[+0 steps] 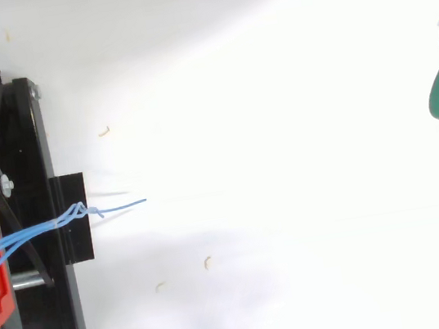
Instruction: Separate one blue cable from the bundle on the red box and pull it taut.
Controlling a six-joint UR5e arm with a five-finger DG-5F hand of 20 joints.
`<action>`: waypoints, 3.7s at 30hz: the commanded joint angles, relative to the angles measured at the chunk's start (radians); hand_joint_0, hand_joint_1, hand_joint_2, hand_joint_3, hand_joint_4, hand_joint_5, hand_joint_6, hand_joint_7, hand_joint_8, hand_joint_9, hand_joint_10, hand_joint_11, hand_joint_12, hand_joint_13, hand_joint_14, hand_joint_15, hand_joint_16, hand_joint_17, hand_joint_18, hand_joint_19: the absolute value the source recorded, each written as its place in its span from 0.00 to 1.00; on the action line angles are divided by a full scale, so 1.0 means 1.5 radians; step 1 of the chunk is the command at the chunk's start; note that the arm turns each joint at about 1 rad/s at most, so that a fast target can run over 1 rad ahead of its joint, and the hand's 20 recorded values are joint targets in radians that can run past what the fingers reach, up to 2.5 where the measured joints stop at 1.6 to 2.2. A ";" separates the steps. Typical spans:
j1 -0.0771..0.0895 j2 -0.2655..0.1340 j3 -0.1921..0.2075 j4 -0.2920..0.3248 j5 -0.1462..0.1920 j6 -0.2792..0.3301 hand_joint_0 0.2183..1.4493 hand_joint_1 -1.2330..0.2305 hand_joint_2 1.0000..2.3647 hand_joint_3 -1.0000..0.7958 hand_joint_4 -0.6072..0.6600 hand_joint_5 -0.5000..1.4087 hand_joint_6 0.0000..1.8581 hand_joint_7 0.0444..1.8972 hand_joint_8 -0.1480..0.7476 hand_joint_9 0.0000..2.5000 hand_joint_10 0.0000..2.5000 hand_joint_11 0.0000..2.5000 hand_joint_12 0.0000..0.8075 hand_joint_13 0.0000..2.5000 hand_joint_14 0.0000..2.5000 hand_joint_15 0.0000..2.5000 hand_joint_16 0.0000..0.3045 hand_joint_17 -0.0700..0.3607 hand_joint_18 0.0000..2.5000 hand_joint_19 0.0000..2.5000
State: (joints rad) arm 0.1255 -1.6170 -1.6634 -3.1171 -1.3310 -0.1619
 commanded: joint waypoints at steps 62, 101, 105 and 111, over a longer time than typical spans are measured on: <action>0.009 -0.243 -0.002 0.345 0.231 -0.179 0.25 0.48 0.00 0.28 0.62 0.14 0.27 0.34 0.46 0.13 0.00 0.00 0.40 0.13 0.00 0.05 0.15 0.39 0.17 0.11; 0.035 -0.435 0.100 0.489 0.230 -0.186 0.25 0.48 0.00 0.28 0.63 0.15 0.27 0.34 0.48 0.17 0.00 0.01 0.41 0.15 0.00 0.05 0.15 0.39 0.18 0.12; 0.040 -0.466 0.116 0.498 0.226 -0.178 0.26 0.48 0.00 0.28 0.63 0.15 0.27 0.34 0.48 0.17 0.00 0.01 0.41 0.15 0.00 0.05 0.15 0.39 0.19 0.12; 0.040 -0.526 0.169 0.524 0.199 -0.140 0.26 0.48 0.00 0.28 0.63 0.15 0.27 0.34 0.48 0.18 0.00 0.01 0.41 0.16 0.00 0.06 0.14 0.39 0.19 0.12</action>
State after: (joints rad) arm 0.1853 -2.3634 -1.4476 -2.3435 -1.0137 -0.3957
